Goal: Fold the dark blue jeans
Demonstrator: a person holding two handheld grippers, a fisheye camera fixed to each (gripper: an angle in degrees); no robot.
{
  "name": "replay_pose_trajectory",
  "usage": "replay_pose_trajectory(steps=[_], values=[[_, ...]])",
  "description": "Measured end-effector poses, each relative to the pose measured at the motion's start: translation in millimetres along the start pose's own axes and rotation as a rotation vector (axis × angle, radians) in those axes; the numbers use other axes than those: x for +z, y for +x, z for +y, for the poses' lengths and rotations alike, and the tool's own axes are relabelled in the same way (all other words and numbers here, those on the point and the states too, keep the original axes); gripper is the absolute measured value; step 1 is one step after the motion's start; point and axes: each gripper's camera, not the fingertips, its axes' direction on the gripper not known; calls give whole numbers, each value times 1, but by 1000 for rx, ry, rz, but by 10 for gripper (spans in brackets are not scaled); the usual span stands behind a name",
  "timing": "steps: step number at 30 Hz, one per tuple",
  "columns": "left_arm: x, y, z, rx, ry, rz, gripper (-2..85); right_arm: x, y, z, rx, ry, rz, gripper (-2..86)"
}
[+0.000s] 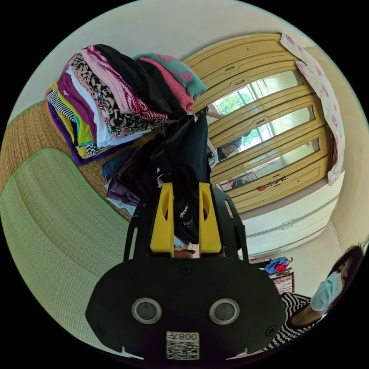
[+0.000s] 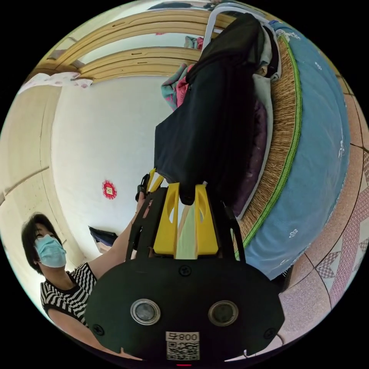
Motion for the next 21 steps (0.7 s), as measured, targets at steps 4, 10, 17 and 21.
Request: replay_pose_trajectory(steps=[4, 10, 17, 21], values=[[-2, 17, -15, -14, 15, -40, 83, 0, -5, 14, 26, 10, 12, 58], [-4, 44, -42, -20, 29, -36, 78, 6, -40, 37, -11, 41, 64, 8], [26, 91, -105, 106, 32, -12, 78, 126, -181, -19, -443, -120, 279, 1], [54, 101, -151, 178, 5, -50, 74, 223, -238, -52, -639, -191, 459, 0]])
